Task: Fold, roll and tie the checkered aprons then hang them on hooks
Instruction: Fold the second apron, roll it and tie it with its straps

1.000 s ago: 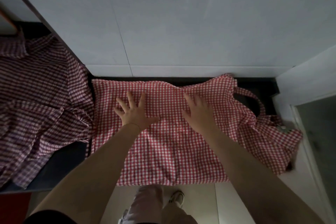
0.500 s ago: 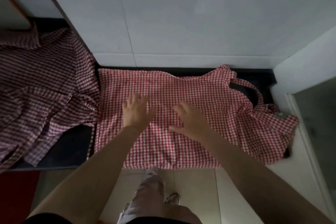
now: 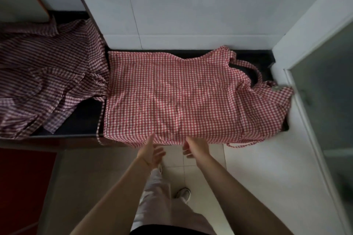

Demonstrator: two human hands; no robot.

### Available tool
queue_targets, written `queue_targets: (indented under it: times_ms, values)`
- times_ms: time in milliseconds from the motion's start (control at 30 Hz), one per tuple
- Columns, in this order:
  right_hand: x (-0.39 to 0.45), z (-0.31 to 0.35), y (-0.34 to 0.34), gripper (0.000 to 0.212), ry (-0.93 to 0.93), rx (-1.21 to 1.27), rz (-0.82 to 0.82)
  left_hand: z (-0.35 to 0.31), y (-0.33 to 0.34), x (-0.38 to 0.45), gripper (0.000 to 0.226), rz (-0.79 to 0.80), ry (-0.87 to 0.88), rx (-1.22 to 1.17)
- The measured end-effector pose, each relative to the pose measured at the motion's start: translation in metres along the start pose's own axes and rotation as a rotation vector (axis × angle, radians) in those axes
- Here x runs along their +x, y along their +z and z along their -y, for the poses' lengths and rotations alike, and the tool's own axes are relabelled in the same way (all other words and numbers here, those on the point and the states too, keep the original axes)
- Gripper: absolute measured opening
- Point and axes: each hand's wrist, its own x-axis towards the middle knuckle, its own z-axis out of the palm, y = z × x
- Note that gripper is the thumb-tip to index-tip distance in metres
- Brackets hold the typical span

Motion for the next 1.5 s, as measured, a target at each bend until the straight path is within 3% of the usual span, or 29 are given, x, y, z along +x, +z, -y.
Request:
queue_targets:
  times_ms: [67, 133, 200, 300, 433, 500, 567, 600, 700, 767, 833, 867, 900, 967, 1067, 1133, 1200, 1300, 1500]
  values:
    - [-0.004, -0.005, -0.003, 0.009, 0.204, 0.381, 0.098, -0.004, -0.001, 0.006, 0.045, 0.107, -0.017, -0.304]
    - [0.0, -0.006, -0.01, 0.005, 0.235, 0.676, 0.131, -0.012, -0.003, 0.016, 0.024, 0.079, 0.045, -0.443]
    - [0.013, -0.007, -0.018, 0.015, 0.209, 0.809, 0.116, -0.02, -0.003, 0.023, 0.013, 0.01, 0.062, -0.474]
    - [0.037, -0.005, -0.021, 0.03, 0.196, 0.675, 0.033, -0.023, -0.004, 0.026, 0.024, -0.07, 0.056, -0.461]
    - [0.042, -0.007, -0.023, 0.014, 0.245, 0.485, -0.07, -0.022, -0.011, 0.026, 0.029, -0.182, 0.02, -0.389]
    - [0.034, 0.002, -0.025, 0.008, 0.251, 0.387, -0.064, -0.024, -0.013, 0.021, 0.024, -0.212, 0.014, -0.307]
    - [0.022, 0.019, -0.028, 0.016, 0.267, 0.23, -0.087, -0.034, -0.014, 0.01, 0.01, -0.277, 0.045, -0.221]
    - [0.017, 0.027, -0.03, 0.02, 0.266, 0.184, -0.094, -0.041, -0.012, 0.004, 0.003, -0.325, 0.089, -0.166]
    - [0.009, 0.069, -0.037, 0.017, 0.178, 0.29, -0.172, -0.08, 0.0, -0.013, 0.016, -0.43, 0.312, 0.001]
    - [0.011, 0.096, -0.036, 0.01, -0.007, 0.33, -0.208, -0.105, 0.015, -0.022, 0.021, -0.441, 0.555, 0.202]
    - [0.014, 0.108, -0.033, 0.02, -0.278, -0.009, -0.16, -0.113, 0.028, -0.025, 0.019, -0.292, 0.766, 0.412]
    - [0.012, 0.107, -0.031, 0.029, -0.421, -0.246, -0.13, -0.108, 0.03, -0.022, 0.035, -0.242, 0.847, 0.597]
    - [0.014, 0.102, -0.03, 0.035, -0.569, -0.496, -0.137, -0.1, 0.029, -0.016, 0.046, -0.232, 0.939, 0.821]
    - [0.025, 0.079, -0.027, 0.041, -0.826, -0.94, -0.217, -0.075, 0.025, -0.003, 0.046, -0.293, 1.114, 1.236]
    - [0.04, 0.045, -0.026, 0.062, -0.823, -1.324, -0.122, -0.043, 0.02, 0.011, 0.068, -0.242, 1.103, 1.607]
    - [0.047, 0.031, -0.027, 0.083, -0.809, -1.436, -0.143, -0.031, 0.017, 0.023, 0.092, -0.268, 1.066, 1.768]
    - [0.049, 0.026, -0.026, 0.089, -0.8, -1.502, -0.227, -0.029, 0.017, 0.032, 0.102, -0.297, 1.018, 1.853]
    - [0.052, 0.025, -0.023, 0.075, -0.846, -1.496, -0.323, -0.036, 0.017, 0.04, 0.091, -0.335, 1.06, 1.866]
    - [0.05, 0.009, -0.024, 0.037, -0.922, -1.4, -0.313, -0.037, 0.002, 0.047, 0.067, -0.286, 1.265, 1.67]
